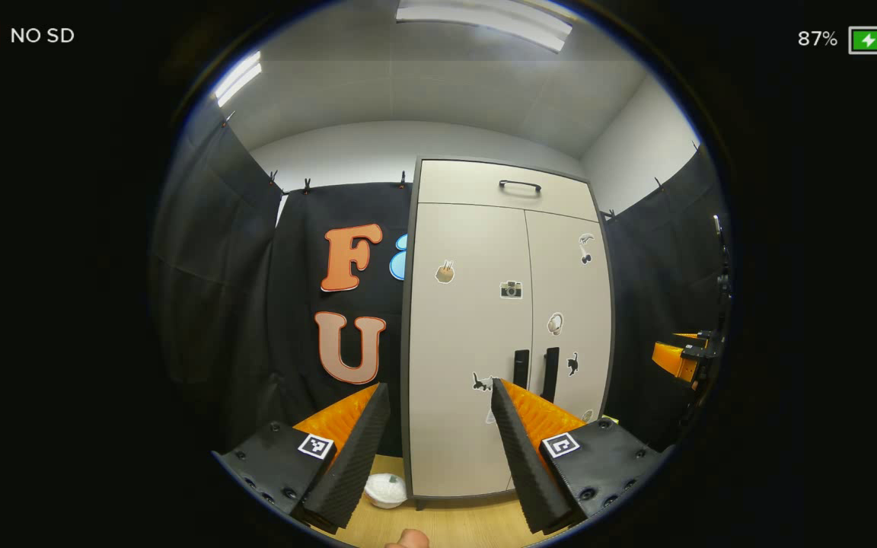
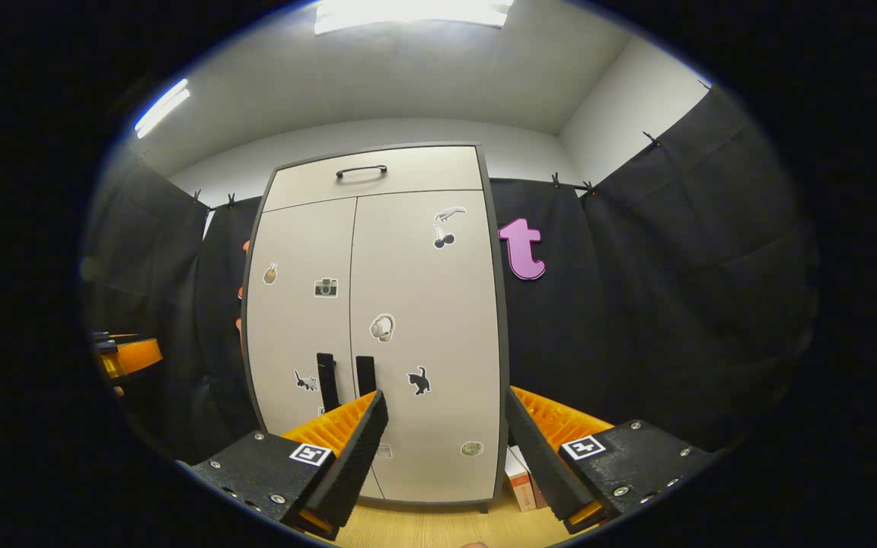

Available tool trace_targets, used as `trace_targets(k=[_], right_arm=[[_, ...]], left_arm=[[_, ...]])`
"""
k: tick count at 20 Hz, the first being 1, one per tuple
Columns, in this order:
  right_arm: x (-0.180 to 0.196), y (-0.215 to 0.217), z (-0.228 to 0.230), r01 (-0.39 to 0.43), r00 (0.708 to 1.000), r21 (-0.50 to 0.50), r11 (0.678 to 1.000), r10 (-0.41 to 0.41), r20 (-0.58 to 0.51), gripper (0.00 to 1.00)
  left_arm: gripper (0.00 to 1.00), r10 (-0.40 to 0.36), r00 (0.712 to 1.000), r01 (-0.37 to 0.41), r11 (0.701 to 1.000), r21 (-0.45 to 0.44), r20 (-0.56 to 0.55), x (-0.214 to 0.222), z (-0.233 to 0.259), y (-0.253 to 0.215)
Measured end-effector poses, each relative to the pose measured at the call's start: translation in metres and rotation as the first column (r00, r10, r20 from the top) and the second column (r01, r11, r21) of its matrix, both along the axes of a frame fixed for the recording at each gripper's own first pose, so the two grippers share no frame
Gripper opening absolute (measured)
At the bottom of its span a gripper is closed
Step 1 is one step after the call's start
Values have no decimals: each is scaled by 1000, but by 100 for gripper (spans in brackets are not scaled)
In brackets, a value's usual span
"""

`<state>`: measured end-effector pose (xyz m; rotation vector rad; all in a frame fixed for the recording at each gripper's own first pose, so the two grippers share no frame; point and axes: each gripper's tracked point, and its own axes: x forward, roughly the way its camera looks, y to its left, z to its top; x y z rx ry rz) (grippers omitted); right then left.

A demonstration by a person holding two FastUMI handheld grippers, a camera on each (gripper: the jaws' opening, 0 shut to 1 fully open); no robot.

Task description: Open the right door of the double-door shoe cabinet with the right hand, and open the left door with the left hand.

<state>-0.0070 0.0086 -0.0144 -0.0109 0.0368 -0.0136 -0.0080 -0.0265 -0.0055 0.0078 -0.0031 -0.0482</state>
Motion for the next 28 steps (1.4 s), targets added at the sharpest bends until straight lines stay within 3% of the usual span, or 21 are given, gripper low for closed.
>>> trace_targets(k=[8, 12, 19, 28], right_arm=[[63, 50, -38, -35, 998, 4, 999, 35, -59, 94], [102, 71, -60, -32, 996, -81, 996, 25, -81, 94], [157, 90, -86, -7, 995, -44, 999, 2, -104, 94], [196, 101, -106, 3, 991, -12, 1000, -5, -133, 94]], left_arm=[[81, -19, 1000, 19, 1000, -6, -17, 0, -7, 4], [81, 5, 1000, -5, 1000, 12, -17, 0, -7, 15], [81, 38, 999, -37, 999, 22, -17, 5, -13, 37], [81, 70, 997, -70, 998, 11, -11, 19, -21, 64]])
